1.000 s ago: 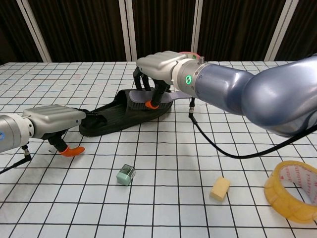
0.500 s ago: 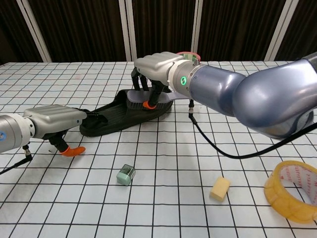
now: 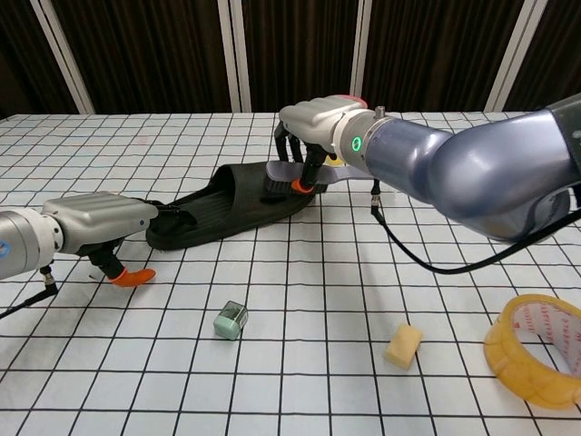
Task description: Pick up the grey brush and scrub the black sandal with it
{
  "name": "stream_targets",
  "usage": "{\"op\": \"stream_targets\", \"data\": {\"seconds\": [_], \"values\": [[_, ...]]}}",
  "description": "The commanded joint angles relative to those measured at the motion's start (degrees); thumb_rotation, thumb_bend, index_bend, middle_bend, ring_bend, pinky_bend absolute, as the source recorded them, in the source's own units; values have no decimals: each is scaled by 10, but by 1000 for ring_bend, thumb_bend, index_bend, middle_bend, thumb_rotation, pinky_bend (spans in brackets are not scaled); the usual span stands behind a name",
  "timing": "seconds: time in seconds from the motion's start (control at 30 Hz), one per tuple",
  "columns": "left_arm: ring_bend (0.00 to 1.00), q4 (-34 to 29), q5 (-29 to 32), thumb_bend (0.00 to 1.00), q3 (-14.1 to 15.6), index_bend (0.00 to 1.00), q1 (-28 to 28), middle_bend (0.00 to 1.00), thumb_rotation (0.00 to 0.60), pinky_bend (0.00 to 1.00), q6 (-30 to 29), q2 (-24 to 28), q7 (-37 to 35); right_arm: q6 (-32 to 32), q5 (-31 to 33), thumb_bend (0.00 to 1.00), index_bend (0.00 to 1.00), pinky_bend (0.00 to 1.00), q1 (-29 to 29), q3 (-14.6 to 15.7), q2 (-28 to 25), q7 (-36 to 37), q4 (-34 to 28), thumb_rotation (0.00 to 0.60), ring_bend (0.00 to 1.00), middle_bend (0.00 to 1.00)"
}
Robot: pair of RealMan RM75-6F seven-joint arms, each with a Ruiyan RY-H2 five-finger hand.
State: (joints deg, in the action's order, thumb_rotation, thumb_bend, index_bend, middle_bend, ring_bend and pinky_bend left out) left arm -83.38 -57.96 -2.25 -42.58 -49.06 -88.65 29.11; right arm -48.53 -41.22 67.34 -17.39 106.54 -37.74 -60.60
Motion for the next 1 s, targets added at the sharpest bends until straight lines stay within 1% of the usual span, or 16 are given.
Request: {"op": "stream_targets", "data": {"seconds": [0.03,0.2,0.3,0.6,0.77,0.93,1.0], "values": [[18,-1,-1,592,0,9,0,47,549,59,-1,0,0,3,6,551,704,551,-3,1,-1,-2,9,600,531,604],[18,-3,-1,601,1,9,-1,47,549,59,-3,0,2,5,9,551,704,552,-5,-1,-2,-3,12,600,530,604],[18,-4,0,606,2,9,-2,47,550,59,-4,0,5,5,5,551,704,552,-6,0,-6,-2,-6,600,530,604],[18,-14,1,608,4,9,-2,47,549,59,-12,1,13,-21,-25,551,704,553,-8,4,-18,-7,-95,600,531,604],[18,-18,3,608,5,9,-2,46,552,59,-16,2,16,-36,-33,551,704,569,-6,6,-18,-16,-124,600,531,604],[18,-25,2,607,4,9,-1,45,545,59,-20,5,15,-46,-31,551,704,569,-7,4,-20,-21,-136,600,531,604],[18,-30,-4,576,3,8,0,42,542,59,-23,8,12,-51,-29,551,704,569,-9,3,-24,-23,-137,600,531,604]]}}
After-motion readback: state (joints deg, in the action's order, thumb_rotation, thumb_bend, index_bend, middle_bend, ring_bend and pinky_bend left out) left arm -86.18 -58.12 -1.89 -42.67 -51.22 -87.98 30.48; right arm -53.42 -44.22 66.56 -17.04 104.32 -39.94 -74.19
